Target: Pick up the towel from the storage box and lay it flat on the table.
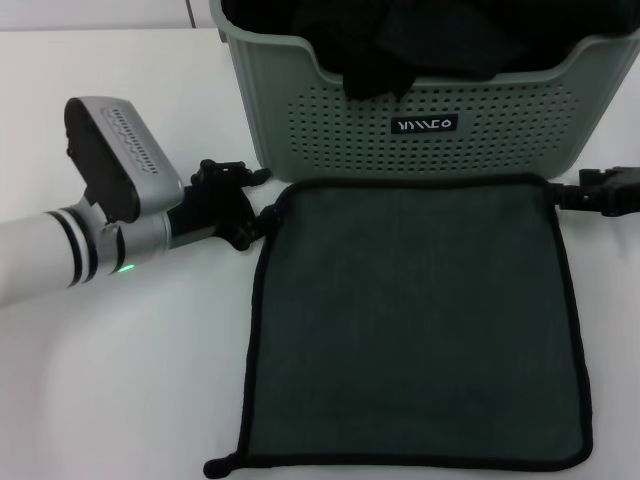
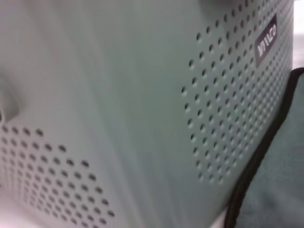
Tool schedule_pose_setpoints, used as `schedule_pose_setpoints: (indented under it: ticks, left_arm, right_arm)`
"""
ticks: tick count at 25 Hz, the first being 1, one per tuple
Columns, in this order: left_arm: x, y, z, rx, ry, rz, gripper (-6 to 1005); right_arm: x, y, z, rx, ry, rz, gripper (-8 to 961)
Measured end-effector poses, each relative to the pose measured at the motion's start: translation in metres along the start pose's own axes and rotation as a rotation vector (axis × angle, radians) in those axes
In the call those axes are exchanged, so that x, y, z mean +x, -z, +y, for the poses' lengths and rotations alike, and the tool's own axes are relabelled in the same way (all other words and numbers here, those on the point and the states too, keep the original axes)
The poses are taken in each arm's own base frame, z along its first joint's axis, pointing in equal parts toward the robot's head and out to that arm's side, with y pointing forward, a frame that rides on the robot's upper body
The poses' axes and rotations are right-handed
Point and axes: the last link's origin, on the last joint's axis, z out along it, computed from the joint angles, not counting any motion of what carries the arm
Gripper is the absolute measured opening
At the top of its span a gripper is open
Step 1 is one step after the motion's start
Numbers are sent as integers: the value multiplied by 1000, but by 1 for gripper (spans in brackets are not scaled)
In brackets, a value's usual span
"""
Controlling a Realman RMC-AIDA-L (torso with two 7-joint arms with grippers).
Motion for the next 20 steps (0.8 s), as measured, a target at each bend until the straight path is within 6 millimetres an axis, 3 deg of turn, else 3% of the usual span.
schedule_pose_setpoints:
  ticks: [6, 13, 20]
  left_arm:
    - [-1, 26, 10, -10, 84, 123, 487]
    - [6, 57, 24, -56, 153, 299, 509]
    - [31, 85, 43, -321, 272, 499, 504]
  right_arm:
    - [11, 27, 2, -27, -45, -19, 736]
    - [17, 51, 19, -128, 3, -24, 727]
    - [13, 77, 76, -533, 275, -176, 725]
